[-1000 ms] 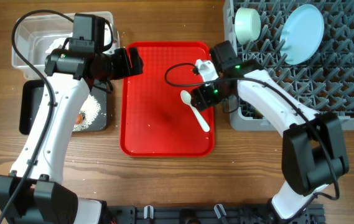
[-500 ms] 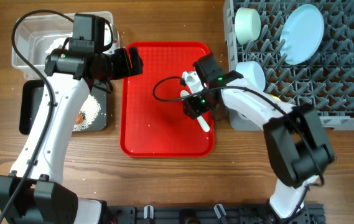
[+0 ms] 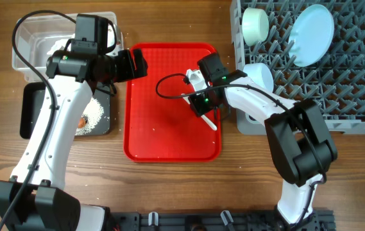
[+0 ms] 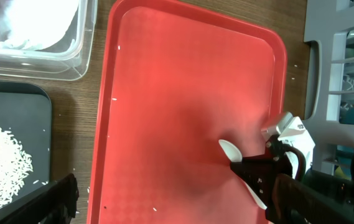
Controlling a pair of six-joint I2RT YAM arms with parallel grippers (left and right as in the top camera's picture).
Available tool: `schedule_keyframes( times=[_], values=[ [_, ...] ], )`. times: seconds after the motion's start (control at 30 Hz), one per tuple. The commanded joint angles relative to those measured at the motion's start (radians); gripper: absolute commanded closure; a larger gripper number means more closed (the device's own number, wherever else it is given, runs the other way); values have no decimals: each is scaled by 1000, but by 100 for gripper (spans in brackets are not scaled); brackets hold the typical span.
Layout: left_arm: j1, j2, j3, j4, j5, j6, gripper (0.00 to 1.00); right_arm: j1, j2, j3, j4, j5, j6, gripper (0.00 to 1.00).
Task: Sort waste into correct bins and load items into the dishwasher rack
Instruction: 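Grasp the white spoon on the red tray with the right gripper, then carry the white spoon right and insert it into the dish rack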
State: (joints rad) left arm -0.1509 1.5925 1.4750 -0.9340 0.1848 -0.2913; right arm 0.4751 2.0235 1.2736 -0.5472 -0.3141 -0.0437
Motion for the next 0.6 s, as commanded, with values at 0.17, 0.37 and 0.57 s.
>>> schedule_keyframes(
  times=[0.17,0.37,0.57],
  values=[
    [-4,11,-2,3,9,-9,0,-62,43,31,-176,-58,43,96],
    [-4,11,-2,3,9,-9,0,-148,-167,167,-285,-75,43,96],
    [-4,11,-2,3,9,-9,0,-280,-453,198,-302,148,85,96]
  ],
)
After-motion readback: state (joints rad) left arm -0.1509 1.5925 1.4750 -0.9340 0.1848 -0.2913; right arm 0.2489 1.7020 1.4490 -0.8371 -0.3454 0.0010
